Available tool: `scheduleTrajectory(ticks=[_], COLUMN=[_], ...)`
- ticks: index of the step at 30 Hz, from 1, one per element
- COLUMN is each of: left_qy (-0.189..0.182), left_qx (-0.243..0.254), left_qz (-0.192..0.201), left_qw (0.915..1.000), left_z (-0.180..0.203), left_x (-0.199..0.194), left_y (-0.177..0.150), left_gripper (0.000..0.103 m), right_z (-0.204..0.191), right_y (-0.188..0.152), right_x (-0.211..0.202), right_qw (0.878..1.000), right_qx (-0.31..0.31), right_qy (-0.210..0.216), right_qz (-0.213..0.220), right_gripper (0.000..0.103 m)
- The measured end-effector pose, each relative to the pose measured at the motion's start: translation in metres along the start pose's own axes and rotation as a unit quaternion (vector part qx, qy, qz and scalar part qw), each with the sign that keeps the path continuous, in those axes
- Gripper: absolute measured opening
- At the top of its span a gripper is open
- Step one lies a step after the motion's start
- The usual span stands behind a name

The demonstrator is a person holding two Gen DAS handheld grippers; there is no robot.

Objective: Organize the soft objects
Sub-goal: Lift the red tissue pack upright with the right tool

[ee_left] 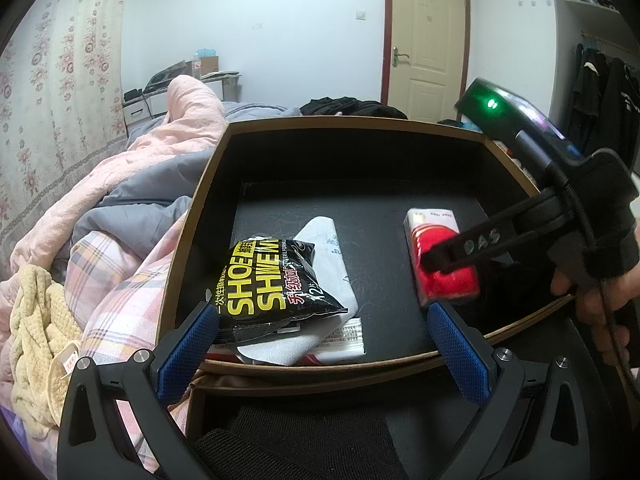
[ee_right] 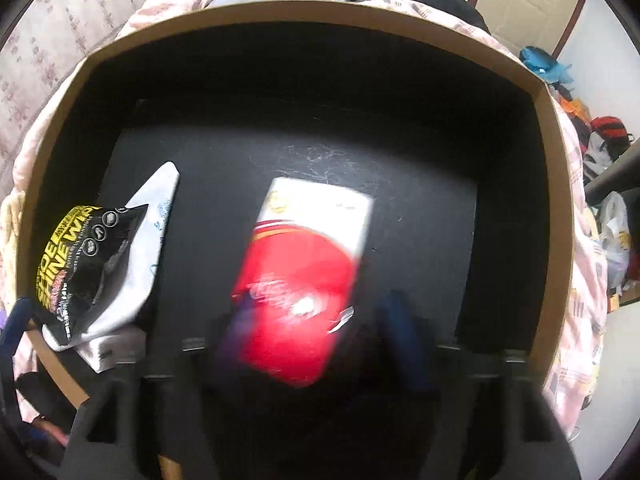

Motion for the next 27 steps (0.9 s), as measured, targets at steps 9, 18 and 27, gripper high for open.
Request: scheduleTrajectory(ticks=[9,18,27], left_qy=[0.000,0.000,0.000], left_qx=[0.000,0.000,0.000], left_qz=[0.001,0.001,0.001], left_qw=[1.0000,1.0000,1.0000], left_z=[0.000,0.000,0.000], left_x=[-0.001,-0.001,-0.001], left_y=[0.000,0.000,0.000], left_gripper=[0.103,0.103,0.103], right_z=[0.008,0.028,0.044], right_y=[-0.004,0.011,0.020], right_x=[-0.014,-0.040,-0.067], right_qw=[0.999,0.998,0.995], right_qx=[0.020,0.036,0.050], right_qy=[0.037,0.055,0.079], right_qz=[-0.002,0.025,0.022], right_gripper=[0.041,0.016,0.013])
Point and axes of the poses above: each gripper's, at about its wrist camera, not at the fingertips, and x roughly the way its jaws point, z to its right, y to its top, the point moved 5 cm from there along x, roughly the way its jaws point, and after that the axes turned 6 degrees about x, right-handed, at the moved point
